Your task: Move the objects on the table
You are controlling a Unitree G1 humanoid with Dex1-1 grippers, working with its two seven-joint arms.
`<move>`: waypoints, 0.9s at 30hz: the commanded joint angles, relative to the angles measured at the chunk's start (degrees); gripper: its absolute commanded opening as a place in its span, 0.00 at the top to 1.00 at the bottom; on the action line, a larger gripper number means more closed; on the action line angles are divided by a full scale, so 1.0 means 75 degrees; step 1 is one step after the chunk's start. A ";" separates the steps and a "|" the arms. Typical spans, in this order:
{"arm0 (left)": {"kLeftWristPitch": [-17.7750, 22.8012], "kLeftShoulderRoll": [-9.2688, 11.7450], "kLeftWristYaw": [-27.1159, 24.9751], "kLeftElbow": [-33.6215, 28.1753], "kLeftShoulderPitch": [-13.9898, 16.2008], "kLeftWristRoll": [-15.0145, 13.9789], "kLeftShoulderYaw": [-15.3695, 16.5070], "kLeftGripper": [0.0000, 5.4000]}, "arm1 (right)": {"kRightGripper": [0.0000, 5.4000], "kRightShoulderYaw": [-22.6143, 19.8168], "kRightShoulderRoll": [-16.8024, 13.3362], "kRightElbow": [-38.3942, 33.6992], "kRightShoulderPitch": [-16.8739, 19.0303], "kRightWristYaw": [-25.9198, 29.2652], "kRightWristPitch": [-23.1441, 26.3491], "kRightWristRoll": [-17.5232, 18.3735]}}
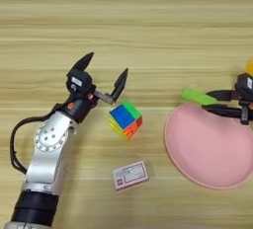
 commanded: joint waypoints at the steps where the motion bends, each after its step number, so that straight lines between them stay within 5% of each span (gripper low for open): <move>1: -0.0117 -0.0009 0.0411 0.0408 -0.0258 0.0502 0.0064 0.00 | 0.74 -0.0270 -0.0006 -0.0419 -0.0204 -0.0144 0.0138 0.0304; 12: -0.0265 0.0001 0.0831 0.0801 -0.0503 0.0736 0.0269 0.00 | 0.74 -0.0323 -0.0063 -0.0941 -0.0407 -0.0339 0.0259 0.0567; 27: 0.0370 0.1238 -0.2177 -0.0992 -0.0185 -0.1251 0.0126 0.00 | 0.74 0.0226 -0.0372 -0.0771 -0.1046 0.0304 0.0316 0.0351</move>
